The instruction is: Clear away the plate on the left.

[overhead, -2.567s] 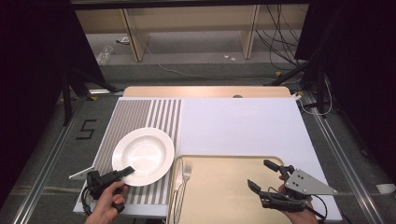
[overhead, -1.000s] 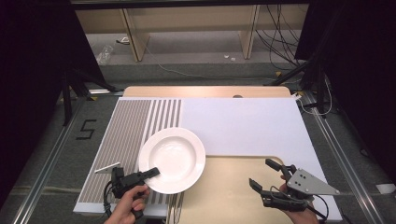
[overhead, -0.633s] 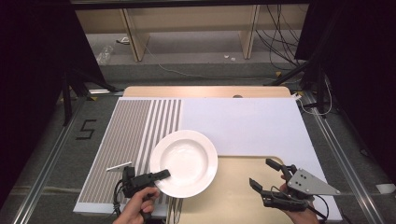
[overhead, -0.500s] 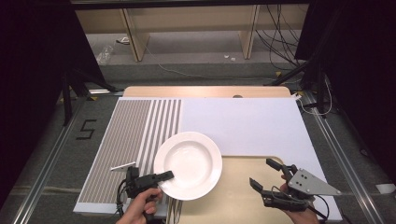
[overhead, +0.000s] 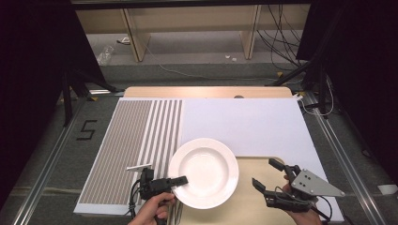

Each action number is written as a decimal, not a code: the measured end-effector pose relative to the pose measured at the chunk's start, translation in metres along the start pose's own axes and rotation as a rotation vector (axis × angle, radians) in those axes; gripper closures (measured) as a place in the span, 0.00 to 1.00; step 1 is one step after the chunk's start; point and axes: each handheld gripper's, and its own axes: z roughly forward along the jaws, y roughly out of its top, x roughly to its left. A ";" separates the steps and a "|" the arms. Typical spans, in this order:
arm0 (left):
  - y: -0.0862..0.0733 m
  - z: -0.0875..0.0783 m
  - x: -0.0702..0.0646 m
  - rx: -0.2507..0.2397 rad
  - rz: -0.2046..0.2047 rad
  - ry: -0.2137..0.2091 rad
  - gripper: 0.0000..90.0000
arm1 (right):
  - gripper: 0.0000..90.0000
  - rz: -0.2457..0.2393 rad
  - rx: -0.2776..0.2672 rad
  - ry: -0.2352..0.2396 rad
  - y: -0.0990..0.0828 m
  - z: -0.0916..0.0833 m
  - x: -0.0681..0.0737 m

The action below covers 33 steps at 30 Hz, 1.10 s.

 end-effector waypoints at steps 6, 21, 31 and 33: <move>-0.004 0.011 -0.006 0.033 0.037 0.014 0.89 | 0.23 -0.004 0.005 0.001 0.000 0.000 0.000; -0.014 0.040 -0.016 0.112 0.077 0.032 0.89 | 0.22 0.000 -0.001 0.001 0.000 0.000 0.000; -0.021 0.052 -0.019 0.158 0.109 0.051 0.89 | 0.23 -0.001 -0.001 0.001 0.000 -0.001 0.000; -0.022 0.054 -0.019 0.162 0.111 0.052 0.89 | 0.23 -0.001 -0.002 0.000 0.000 -0.001 0.000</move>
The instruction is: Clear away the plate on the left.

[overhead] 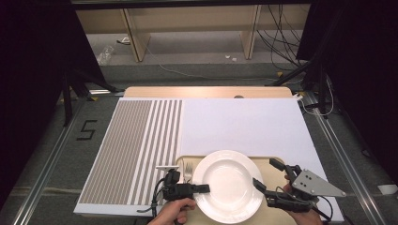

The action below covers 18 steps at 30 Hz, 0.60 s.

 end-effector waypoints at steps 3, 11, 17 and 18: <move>0.000 0.003 -0.001 0.009 0.001 0.005 0.89 | 0.23 0.000 -0.001 0.000 0.000 0.000 0.000; -0.001 0.009 -0.003 0.026 0.012 0.012 0.89 | 0.23 -0.001 0.000 0.000 0.000 0.000 0.000; -0.003 0.013 -0.002 0.048 0.009 0.019 0.88 | 0.22 -0.001 0.000 0.001 0.000 0.000 0.000; -0.003 0.014 -0.002 0.053 0.008 0.021 0.88 | 0.22 -0.003 -0.001 0.001 0.000 0.000 0.000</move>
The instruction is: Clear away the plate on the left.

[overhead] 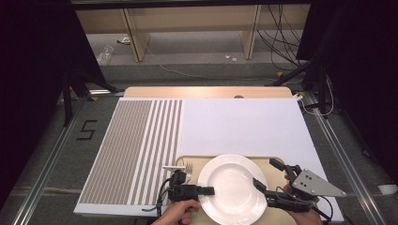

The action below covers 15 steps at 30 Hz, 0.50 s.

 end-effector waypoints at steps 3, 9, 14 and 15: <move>0.000 0.001 0.002 0.009 -0.005 0.001 0.88 | 0.23 0.002 0.000 0.000 0.000 0.000 0.000; 0.000 0.002 0.003 0.017 -0.005 0.001 0.87 | 0.22 0.004 0.002 0.002 0.000 0.000 0.000; 0.000 0.003 0.005 0.022 0.008 0.030 0.86 | 0.23 0.003 0.001 0.001 0.000 0.000 0.000; 0.000 0.003 0.005 0.025 0.018 0.038 0.86 | 0.23 0.004 0.001 0.002 0.000 0.000 0.000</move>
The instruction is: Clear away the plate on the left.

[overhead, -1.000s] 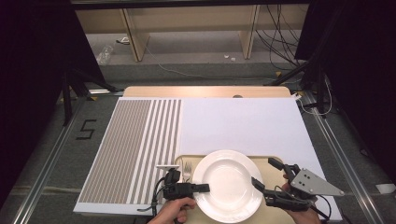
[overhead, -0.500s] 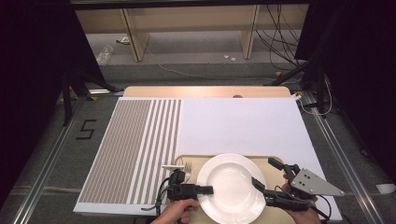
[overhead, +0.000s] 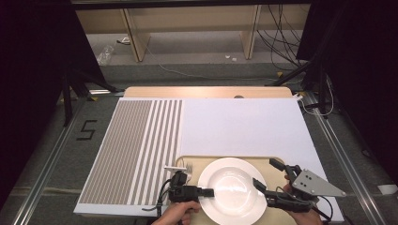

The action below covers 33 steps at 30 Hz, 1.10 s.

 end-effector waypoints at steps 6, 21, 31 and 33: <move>0.003 -0.006 -0.006 -0.010 0.101 0.031 0.79 | 0.23 0.001 0.000 0.001 0.000 0.000 0.000; 0.011 -0.017 -0.026 0.038 0.292 0.112 0.42 | 0.23 -0.004 0.004 0.003 0.000 0.000 0.001; 0.016 -0.032 -0.035 -0.008 0.417 0.162 0.35 | 0.23 -0.003 0.003 0.004 0.000 0.000 0.001; 0.018 -0.037 -0.037 -0.024 0.458 0.168 0.32 | 0.23 -0.003 0.001 0.004 0.000 0.000 0.001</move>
